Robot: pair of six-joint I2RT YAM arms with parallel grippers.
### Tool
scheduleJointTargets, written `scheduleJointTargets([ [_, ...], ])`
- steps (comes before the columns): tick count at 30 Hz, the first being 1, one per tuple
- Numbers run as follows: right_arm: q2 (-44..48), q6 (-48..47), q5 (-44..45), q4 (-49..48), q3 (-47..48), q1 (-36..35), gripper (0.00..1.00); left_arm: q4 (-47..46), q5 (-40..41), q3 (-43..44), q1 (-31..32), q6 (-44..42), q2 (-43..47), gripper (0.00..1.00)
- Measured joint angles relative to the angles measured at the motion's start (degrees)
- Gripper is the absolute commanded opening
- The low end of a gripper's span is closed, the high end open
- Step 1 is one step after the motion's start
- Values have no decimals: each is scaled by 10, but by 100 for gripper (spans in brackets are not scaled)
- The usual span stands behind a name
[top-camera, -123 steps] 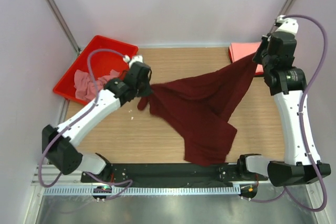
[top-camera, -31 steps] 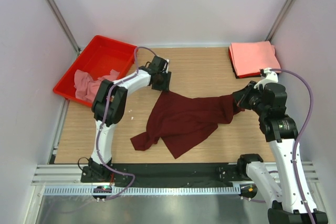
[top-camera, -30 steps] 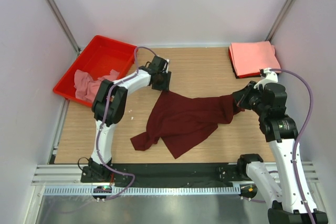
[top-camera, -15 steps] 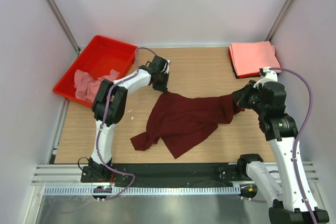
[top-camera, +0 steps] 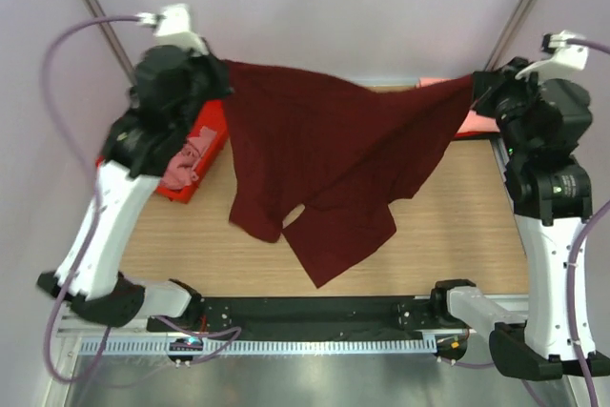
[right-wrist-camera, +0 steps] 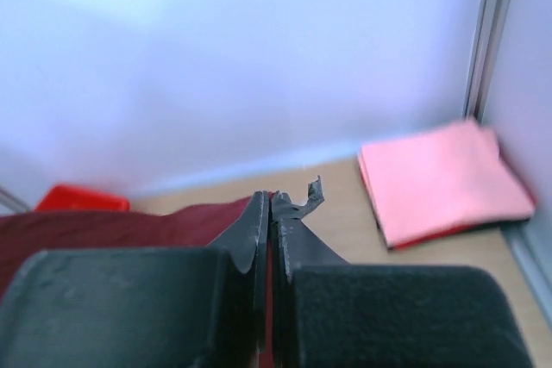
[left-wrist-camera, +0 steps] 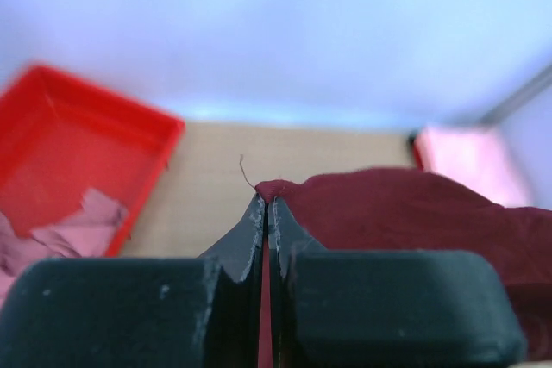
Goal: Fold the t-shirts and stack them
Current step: Flatten the tshirt out
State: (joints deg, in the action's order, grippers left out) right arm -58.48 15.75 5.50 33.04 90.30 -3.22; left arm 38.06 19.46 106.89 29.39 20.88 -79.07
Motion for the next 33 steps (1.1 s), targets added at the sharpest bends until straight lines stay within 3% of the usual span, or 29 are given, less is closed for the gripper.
scheduleJointTargets([
  [8,46,-49,21,-54,93,0,1,1,50,19,0,14,181,0],
  [18,153,-56,21,-57,167,0,1,54,9,29,0,43,225,0],
  [22,150,-58,21,-55,185,0,1,61,-1,32,0,42,203,0],
  [26,121,-66,21,-75,136,0,1,59,12,26,0,35,149,0],
  [30,36,-71,19,-132,50,0,1,45,30,23,-14,24,67,0],
  [33,-77,-75,16,-173,39,2,1,37,21,45,-53,28,-29,0],
])
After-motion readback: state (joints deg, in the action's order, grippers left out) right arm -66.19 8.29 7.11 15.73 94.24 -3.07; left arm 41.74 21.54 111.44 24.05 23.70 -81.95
